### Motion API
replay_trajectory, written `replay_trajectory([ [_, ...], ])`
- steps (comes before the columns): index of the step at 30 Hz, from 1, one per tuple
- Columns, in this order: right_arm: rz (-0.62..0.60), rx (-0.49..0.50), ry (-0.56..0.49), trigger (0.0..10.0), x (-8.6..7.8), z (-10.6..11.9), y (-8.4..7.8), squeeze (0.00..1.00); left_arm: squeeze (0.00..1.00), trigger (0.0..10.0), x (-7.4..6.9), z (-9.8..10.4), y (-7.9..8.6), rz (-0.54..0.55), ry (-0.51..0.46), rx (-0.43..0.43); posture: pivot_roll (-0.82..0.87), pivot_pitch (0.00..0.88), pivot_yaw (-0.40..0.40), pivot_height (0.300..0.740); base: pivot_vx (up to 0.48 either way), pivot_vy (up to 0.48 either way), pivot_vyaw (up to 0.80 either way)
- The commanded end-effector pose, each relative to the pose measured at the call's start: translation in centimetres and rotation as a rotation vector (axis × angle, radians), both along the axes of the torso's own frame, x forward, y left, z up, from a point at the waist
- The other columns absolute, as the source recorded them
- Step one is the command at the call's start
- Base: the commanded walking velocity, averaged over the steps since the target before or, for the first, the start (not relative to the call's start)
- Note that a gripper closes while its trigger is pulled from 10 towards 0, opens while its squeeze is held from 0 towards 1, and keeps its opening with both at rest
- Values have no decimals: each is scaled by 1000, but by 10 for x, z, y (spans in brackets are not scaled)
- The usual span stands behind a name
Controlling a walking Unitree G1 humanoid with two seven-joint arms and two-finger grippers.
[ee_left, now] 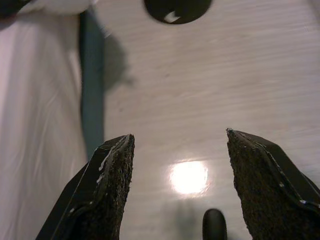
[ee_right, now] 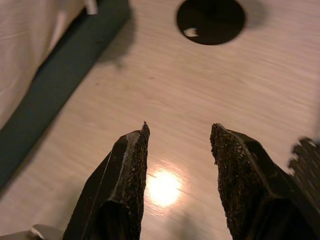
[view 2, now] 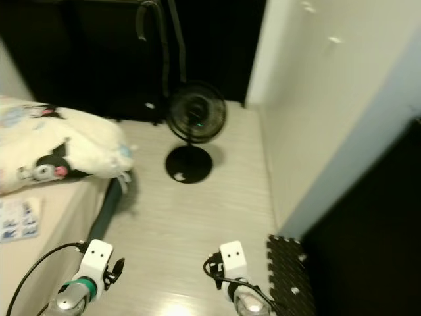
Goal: Clean up the room
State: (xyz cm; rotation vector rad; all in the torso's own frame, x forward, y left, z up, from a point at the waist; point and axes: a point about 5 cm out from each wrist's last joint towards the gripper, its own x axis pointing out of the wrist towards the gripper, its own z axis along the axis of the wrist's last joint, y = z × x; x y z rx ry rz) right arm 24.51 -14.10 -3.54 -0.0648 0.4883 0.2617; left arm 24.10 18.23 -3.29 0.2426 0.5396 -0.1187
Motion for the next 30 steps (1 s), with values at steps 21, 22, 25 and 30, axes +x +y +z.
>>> replay_trajectory([
  [21,59,34,-10,10000,6,5,15,0,0,10000,-1,-6,3,47,70,-21,119,7,19,740,0,0,800],
  [22,59,34,-10,10000,6,5,15,0,0,10000,-1,-6,3,47,70,-21,119,7,19,740,0,0,800],
  [25,62,40,-12,10000,6,5,16,0,0,10000,-2,-7,5,78,89,-33,119,9,18,740,0,0,800],
  [30,64,40,-10,10000,5,5,15,0,0,10000,-3,-8,5,90,106,-36,119,10,17,740,0,0,800],
])
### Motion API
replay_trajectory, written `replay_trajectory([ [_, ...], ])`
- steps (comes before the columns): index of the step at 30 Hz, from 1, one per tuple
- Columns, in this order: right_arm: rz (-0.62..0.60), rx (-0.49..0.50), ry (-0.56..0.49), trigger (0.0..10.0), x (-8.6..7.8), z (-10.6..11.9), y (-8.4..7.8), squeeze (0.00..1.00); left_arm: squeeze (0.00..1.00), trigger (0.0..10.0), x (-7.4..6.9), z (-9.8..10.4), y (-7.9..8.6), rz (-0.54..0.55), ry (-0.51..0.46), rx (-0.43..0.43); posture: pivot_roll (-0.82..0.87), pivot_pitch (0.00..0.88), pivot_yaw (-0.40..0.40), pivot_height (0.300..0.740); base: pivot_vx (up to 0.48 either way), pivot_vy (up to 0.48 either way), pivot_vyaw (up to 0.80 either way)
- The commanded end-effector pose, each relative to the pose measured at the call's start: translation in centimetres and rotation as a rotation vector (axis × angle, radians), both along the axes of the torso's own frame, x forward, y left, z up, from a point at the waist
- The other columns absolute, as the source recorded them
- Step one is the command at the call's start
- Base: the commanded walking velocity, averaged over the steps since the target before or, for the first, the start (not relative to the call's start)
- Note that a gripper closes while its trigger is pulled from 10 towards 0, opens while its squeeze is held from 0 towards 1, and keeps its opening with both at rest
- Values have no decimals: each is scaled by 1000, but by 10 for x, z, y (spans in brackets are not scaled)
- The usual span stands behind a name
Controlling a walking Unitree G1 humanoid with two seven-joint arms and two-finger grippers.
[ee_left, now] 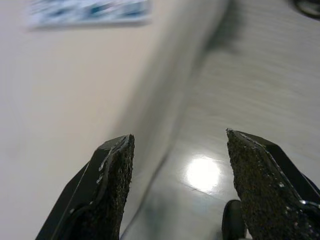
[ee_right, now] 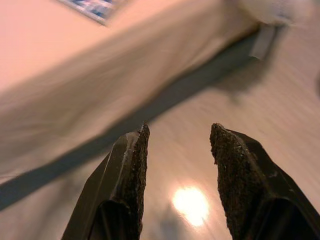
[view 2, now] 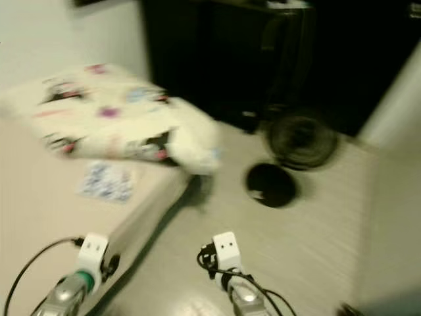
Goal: Clean up the room
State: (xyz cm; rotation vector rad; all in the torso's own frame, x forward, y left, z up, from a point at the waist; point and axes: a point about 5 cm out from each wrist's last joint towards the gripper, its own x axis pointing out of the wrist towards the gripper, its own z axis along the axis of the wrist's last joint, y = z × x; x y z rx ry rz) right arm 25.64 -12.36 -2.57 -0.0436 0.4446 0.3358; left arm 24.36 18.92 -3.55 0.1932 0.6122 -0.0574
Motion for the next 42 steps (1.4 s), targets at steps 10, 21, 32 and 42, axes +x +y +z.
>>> replay_trajectory([
  [10,1,-6,32,10000,-7,-6,-4,0,0,10000,-5,-6,-1,21,39,3,117,12,18,740,0,0,800],
  [21,10,-9,26,10000,-6,-5,-3,0,0,10000,-5,-5,6,61,25,76,120,12,15,740,0,0,800],
  [32,17,-13,28,10000,-6,-5,-2,0,0,10000,-7,-6,11,108,33,86,124,16,11,740,0,0,800],
  [42,19,-16,28,10000,-7,-6,-3,0,0,10000,-8,-7,12,126,35,93,124,16,11,740,0,0,800],
])
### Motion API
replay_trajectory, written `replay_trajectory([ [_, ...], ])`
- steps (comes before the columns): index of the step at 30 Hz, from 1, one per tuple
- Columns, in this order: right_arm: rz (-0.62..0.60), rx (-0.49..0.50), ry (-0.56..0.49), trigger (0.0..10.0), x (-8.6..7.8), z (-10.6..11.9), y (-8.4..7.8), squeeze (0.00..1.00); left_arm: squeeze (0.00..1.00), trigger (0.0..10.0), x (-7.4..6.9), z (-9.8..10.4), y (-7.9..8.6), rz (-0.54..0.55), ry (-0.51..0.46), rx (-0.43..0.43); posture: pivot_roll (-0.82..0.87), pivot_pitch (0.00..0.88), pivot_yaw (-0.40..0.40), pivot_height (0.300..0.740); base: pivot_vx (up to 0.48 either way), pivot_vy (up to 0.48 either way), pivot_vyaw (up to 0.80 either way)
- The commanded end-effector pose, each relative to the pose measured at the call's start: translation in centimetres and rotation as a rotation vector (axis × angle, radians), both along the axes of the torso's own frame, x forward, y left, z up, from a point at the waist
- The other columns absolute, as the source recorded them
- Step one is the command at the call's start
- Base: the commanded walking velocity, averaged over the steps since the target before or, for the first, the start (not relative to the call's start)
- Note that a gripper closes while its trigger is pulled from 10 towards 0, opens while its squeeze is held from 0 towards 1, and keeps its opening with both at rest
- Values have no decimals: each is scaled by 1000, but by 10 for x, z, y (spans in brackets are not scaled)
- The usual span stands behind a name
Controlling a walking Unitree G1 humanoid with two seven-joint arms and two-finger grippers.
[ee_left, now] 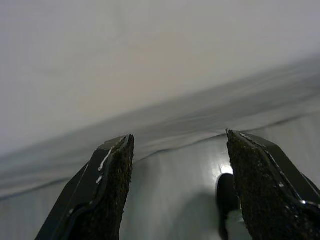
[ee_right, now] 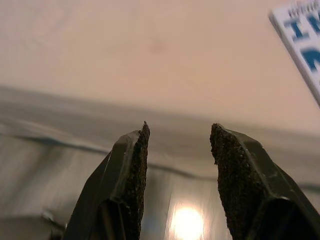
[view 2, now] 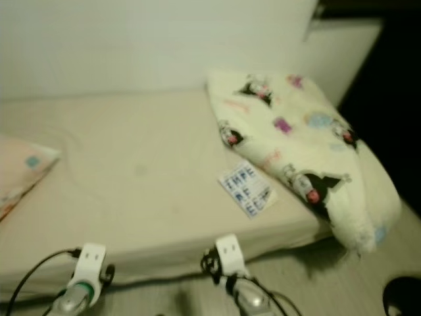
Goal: Clean up the room
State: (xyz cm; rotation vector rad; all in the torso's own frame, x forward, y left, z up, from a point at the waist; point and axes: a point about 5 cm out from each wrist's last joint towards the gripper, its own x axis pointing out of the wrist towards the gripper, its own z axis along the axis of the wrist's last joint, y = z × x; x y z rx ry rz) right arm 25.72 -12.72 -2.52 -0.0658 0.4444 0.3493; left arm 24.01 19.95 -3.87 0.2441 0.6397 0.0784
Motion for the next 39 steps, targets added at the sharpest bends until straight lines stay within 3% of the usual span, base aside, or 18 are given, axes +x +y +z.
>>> replay_trajectory([
  [1,1,1,32,10000,-8,-7,1,0,0,10000,-5,-4,2,18,22,2,124,16,11,740,0,0,800],
  [9,2,0,37,10000,-9,-8,1,0,0,10000,-6,-4,7,50,25,9,129,17,8,740,0,0,800],
  [15,-24,5,45,10000,-9,-8,-1,0,0,10000,-7,-4,9,67,26,10,132,14,4,740,0,133,79],
  [39,-32,-9,55,10000,-10,-10,-4,0,0,10000,-7,-4,9,69,23,7,128,13,6,740,0,480,0],
])
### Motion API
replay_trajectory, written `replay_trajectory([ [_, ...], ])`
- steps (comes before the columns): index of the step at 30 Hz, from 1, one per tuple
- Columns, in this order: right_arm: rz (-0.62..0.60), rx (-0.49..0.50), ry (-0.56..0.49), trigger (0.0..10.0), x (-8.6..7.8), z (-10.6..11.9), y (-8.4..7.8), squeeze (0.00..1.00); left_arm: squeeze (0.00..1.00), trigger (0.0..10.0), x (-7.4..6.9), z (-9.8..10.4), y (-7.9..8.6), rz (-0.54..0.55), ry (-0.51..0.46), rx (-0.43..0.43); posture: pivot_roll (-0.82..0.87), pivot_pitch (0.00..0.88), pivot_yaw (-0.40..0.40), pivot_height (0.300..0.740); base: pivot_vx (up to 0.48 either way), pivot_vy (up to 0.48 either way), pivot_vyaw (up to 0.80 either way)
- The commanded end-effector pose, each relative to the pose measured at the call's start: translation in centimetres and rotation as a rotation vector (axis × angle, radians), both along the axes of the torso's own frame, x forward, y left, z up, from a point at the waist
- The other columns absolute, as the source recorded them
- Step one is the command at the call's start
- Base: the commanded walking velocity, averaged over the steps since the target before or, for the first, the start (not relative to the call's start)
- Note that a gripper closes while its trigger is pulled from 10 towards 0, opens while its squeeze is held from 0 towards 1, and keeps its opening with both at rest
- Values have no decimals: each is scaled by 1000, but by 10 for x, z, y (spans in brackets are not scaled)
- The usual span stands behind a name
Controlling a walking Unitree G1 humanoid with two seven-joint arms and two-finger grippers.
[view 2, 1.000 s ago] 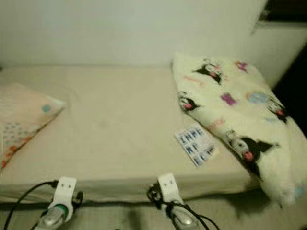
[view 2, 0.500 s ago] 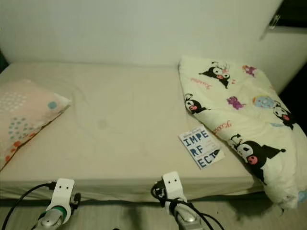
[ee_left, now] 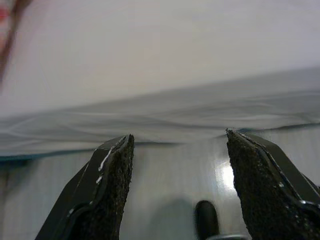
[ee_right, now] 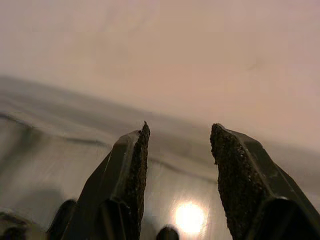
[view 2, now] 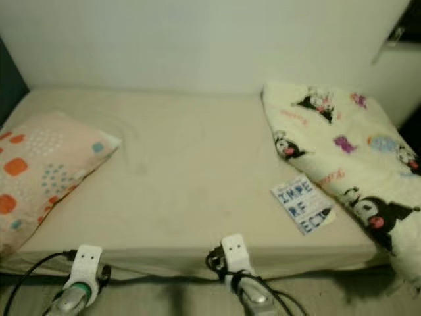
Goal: Clean up the room
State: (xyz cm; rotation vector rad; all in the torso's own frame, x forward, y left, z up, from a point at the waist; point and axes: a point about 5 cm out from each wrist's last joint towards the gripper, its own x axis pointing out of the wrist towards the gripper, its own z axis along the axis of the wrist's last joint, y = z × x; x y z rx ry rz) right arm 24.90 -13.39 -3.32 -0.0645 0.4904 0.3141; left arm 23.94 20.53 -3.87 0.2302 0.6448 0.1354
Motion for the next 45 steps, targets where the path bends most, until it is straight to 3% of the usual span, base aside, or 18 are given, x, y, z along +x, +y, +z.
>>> replay_trajectory([
  [1,2,6,11,10000,-2,-2,2,0,0,10000,-6,-4,3,11,25,2,128,13,6,740,0,480,0],
  [24,2,12,10,10000,-3,-2,4,0,0,10000,-7,-5,3,7,25,4,129,17,11,740,0,480,0],
  [25,3,12,9,10000,-3,-2,4,0,0,10000,-5,-3,1,-48,11,39,128,18,12,740,0,0,0],
  [28,3,13,8,10000,-3,-2,4,0,0,10000,-5,-3,0,-67,9,53,128,18,12,740,0,-270,0],
  [38,2,13,8,10000,-3,-2,4,0,0,10000,-6,-4,0,-58,16,49,125,19,14,740,0,-442,0],
  [45,3,12,9,10000,-3,-2,4,0,0,10000,-6,-4,0,-54,11,35,124,22,12,740,0,0,0],
])
